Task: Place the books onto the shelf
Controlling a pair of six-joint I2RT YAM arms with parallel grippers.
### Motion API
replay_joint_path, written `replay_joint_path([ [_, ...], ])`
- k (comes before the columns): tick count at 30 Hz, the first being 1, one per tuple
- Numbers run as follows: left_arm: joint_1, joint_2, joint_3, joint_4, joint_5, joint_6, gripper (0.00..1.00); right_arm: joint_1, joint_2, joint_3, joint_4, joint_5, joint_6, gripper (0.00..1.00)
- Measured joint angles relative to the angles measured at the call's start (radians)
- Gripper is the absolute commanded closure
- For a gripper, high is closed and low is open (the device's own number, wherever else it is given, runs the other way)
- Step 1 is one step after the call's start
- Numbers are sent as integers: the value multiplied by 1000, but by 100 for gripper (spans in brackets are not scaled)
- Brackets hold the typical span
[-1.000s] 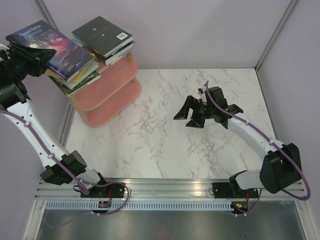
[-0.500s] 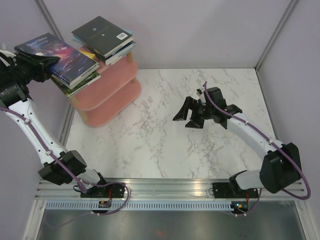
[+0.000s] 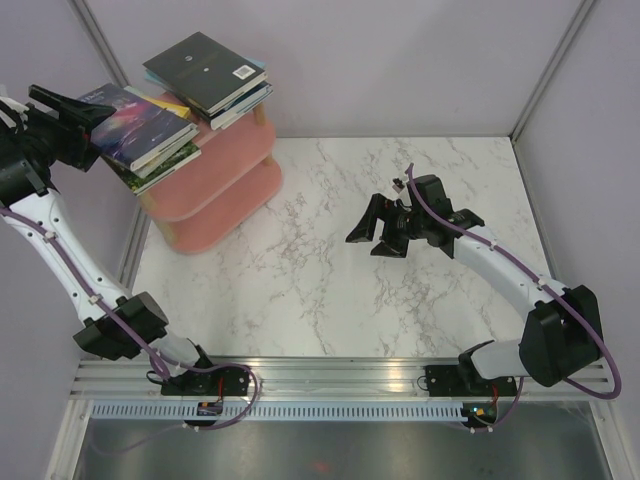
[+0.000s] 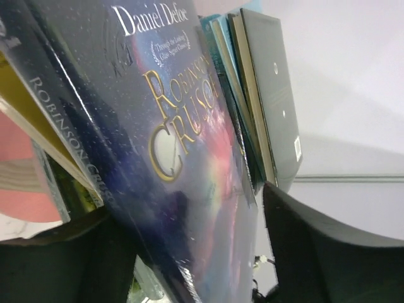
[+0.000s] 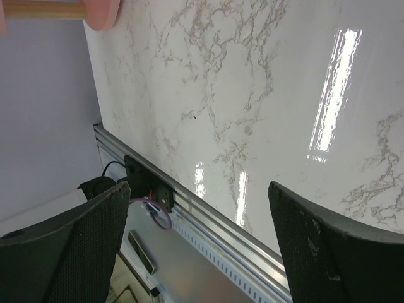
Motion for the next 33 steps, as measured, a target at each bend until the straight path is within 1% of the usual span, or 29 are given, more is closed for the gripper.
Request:
replay_joint_path([
  [4,1,9,66,-64,-54,48,18,0,0,0,-5,0,-2,7],
  [10,1,16,124,-147,-122,102,16,0,0,-4,-6,0,-7,7],
  [15,2,29,188,-214,-211,147,14,0,1,-6,-6,0,-7,7],
  [20,7,29,217,-226,-285,166,10,0,14,-6,-6,0,-8,7],
  [25,25,28,271,-270,-367,174,7,0,25,-6,-6,0,-11,7],
  [29,34,2,329,-274,-418,174,8,2,28,-5,-14,4,-29,7],
  [33,34,-65,362,-253,-412,174,11,12,28,21,-44,23,-61,5],
])
